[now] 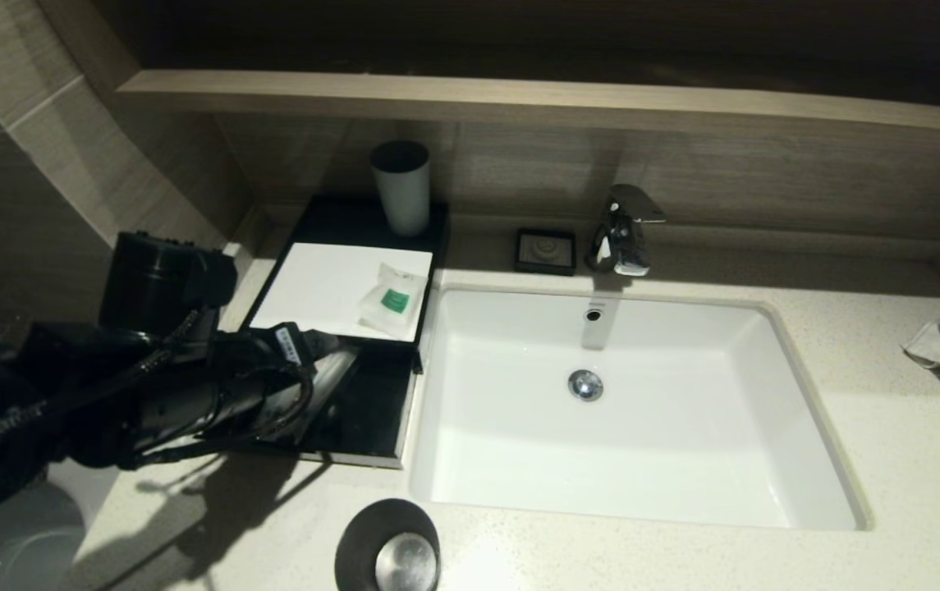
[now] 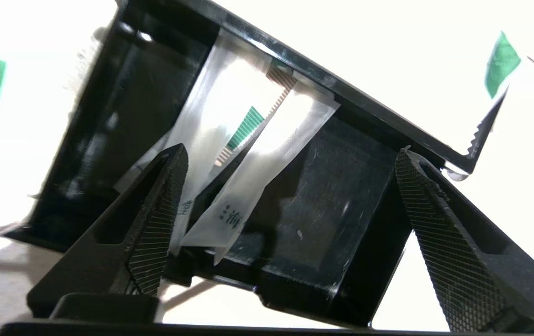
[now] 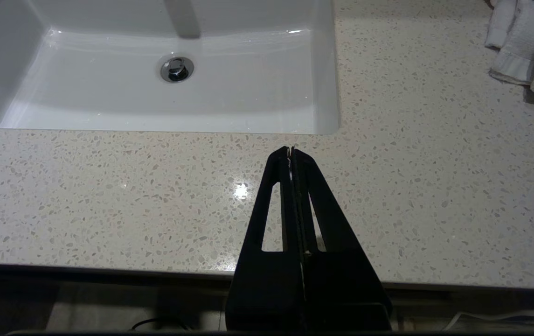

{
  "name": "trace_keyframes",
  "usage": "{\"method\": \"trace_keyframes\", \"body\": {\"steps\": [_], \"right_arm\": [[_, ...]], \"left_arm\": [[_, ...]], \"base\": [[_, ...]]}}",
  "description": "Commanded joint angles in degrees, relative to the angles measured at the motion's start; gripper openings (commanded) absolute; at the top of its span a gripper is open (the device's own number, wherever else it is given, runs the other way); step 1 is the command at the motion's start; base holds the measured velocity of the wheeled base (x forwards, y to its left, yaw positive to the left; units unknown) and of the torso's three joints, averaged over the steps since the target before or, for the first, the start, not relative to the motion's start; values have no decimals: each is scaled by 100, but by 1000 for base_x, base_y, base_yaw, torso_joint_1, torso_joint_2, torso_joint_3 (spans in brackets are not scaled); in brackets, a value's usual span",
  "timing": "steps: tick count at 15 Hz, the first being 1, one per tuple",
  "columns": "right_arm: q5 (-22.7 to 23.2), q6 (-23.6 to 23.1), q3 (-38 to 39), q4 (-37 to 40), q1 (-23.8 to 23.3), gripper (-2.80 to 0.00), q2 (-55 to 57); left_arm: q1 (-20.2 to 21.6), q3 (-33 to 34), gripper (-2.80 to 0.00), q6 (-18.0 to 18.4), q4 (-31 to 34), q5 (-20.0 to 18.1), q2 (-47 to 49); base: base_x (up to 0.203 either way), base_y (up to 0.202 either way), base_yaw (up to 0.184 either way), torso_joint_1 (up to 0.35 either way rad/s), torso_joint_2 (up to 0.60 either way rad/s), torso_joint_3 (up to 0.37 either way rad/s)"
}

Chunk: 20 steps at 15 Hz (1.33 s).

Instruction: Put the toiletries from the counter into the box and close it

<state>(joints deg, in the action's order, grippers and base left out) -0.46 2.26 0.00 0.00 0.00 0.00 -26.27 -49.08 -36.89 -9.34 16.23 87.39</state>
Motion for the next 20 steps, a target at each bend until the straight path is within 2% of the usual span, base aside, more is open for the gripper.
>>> {"method": "trace_keyframes", "body": {"steps": [1,5,6,8,13,16,17,20], "right_arm": [[2,3,0,0,0,-280,9],[2,3,0,0,0,-280,9],[2,3,0,0,0,-280,9],[2,3,0,0,0,-280,9],[2,3,0,0,0,-280,9],[2,3,0,0,0,-280,9],[2,3,0,0,0,-280,9],[2,3,0,0,0,-280,9]], "left_arm": [[31,-5,0,166,33,75,-257],[89,-17,0,550,37,221,-542],[148,-23,-280,616,37,228,-592],[338,-28,-280,834,37,233,-668],[1189,-25,-280,1447,19,219,-755],[1677,158,-280,2113,28,112,-831],[1834,234,-280,2270,28,-75,-865],[2337,408,-280,2422,28,-855,-912]], "base": [[0,0,0,0,0,0],[0,0,0,0,0,0],[0,0,0,0,0,0],[0,0,0,0,0,0],[0,0,0,0,0,0],[0,0,0,0,0,0],[0,0,0,0,0,0],[0,0,0,0,0,0]]}}
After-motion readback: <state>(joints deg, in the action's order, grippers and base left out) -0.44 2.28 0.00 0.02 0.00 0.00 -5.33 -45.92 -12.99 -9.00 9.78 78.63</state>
